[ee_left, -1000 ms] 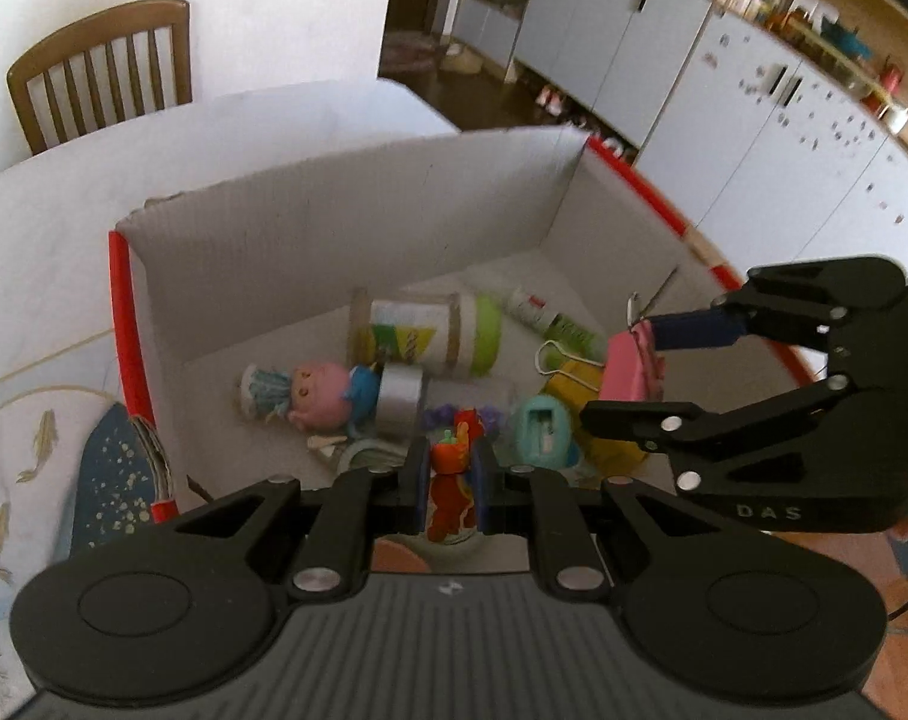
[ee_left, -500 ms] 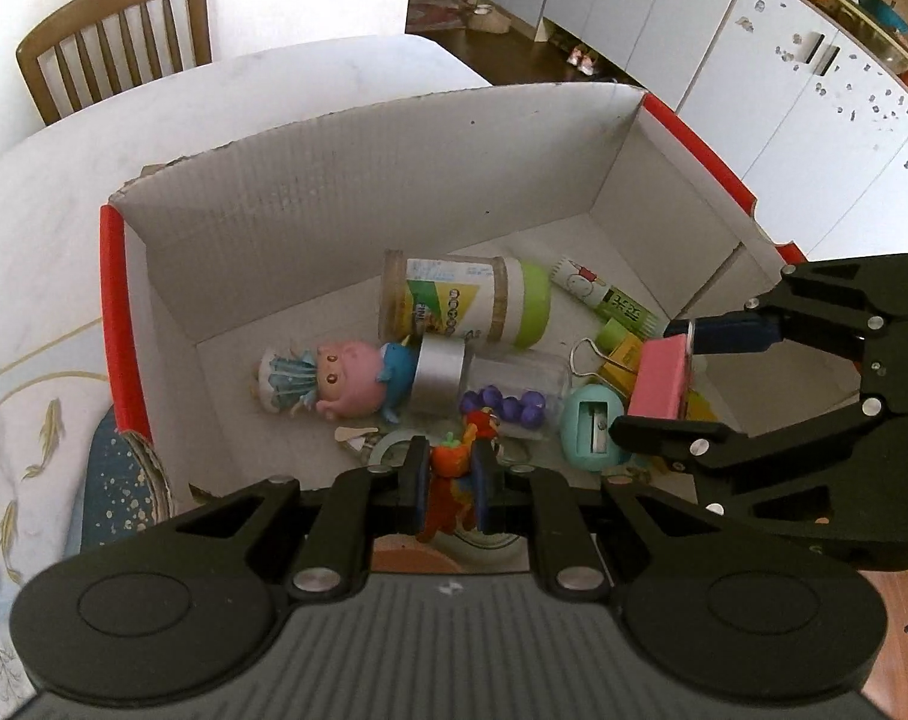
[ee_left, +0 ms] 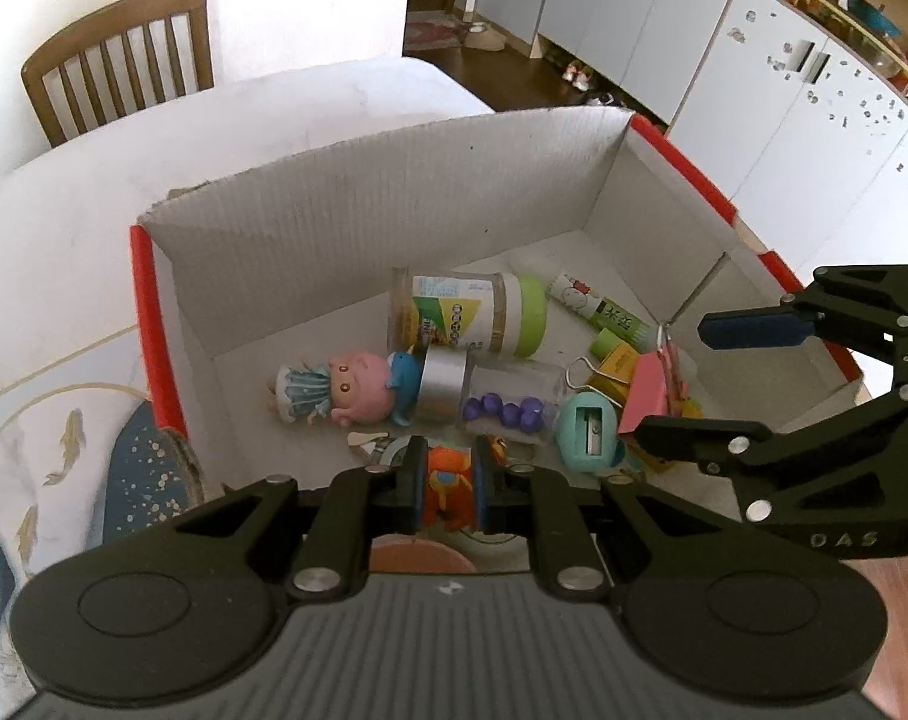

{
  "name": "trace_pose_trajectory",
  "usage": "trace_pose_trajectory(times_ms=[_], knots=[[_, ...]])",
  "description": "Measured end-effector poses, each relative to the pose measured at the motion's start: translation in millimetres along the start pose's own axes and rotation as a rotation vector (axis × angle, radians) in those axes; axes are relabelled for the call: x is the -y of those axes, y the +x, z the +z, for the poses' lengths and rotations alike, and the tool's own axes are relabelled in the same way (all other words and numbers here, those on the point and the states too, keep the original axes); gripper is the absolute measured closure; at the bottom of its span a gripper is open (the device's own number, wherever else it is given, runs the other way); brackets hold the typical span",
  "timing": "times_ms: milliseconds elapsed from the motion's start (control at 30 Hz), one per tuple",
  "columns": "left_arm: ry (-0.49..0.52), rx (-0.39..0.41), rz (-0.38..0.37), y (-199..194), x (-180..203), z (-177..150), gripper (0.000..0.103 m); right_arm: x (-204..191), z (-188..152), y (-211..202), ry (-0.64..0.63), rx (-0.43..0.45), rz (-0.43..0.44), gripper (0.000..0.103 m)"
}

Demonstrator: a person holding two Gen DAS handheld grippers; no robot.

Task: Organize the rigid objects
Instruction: 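Open both tools, releasing the dragon keychain and binder clip in the box, then withdraw both tools up and away from the shoebox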

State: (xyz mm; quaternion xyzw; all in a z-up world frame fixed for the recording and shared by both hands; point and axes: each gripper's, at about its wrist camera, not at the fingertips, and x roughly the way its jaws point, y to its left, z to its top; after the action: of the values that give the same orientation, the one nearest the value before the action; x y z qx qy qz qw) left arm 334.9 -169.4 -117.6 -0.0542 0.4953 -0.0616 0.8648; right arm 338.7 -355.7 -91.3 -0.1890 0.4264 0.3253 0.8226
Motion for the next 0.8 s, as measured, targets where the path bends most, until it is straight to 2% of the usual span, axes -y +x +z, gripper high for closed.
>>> trace_pose_trajectory(times_ms=[333, 500, 567, 800], knots=[[0.107, 0.121, -0.029, -52, 2, -11, 0.089, -20, -3, -46, 0.124, 0.113, -0.035, 0.034], [0.133, 0.159, -0.056, -73, -2, -19, 0.089, -35, -8, -68, 0.185, 0.161, -0.06, 0.033], [0.143, 0.172, -0.062, -81, -4, -22, 0.088, -41, -10, -75, 0.202, 0.181, -0.067, 0.028], [0.182, 0.213, -0.081, -103, -8, -35, 0.086, -64, -19, -97, 0.254, 0.244, -0.098, 0.025]])
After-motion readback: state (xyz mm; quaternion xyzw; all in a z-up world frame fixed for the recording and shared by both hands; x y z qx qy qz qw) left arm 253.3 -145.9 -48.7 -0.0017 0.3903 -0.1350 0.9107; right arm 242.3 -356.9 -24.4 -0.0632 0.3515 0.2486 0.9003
